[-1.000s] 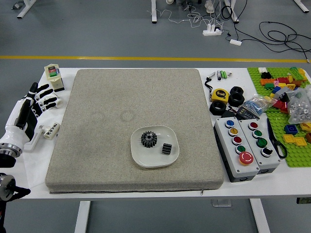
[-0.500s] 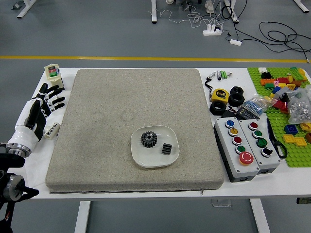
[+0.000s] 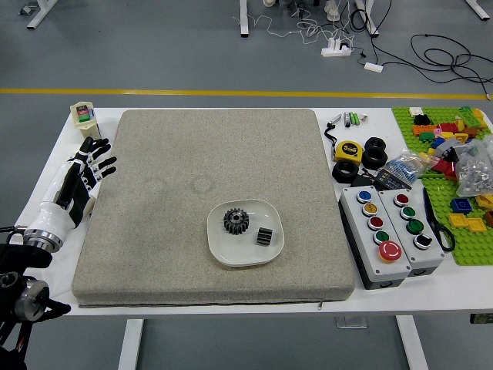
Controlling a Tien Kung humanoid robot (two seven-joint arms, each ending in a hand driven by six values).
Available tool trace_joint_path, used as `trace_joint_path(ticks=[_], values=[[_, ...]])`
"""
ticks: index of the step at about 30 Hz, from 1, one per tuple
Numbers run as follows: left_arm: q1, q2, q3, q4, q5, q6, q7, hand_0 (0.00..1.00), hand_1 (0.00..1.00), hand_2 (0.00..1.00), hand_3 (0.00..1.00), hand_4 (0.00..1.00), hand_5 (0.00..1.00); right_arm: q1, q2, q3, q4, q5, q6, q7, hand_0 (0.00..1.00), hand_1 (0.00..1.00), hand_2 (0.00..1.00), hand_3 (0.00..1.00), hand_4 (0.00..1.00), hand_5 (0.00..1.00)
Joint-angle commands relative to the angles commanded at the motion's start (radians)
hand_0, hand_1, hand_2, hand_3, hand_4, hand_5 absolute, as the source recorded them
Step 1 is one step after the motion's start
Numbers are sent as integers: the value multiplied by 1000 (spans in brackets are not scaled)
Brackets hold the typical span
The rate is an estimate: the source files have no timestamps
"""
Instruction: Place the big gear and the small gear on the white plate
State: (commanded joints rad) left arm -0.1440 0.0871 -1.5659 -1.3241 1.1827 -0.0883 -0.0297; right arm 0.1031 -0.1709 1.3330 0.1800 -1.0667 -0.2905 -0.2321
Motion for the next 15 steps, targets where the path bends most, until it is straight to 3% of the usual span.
trace_joint_path(ticks=[15], values=[[1, 0, -2, 9, 0, 11, -3, 846, 886, 947, 873, 922, 967, 0, 0, -2, 0, 4, -1, 0, 610, 612, 704, 572, 777, 717]])
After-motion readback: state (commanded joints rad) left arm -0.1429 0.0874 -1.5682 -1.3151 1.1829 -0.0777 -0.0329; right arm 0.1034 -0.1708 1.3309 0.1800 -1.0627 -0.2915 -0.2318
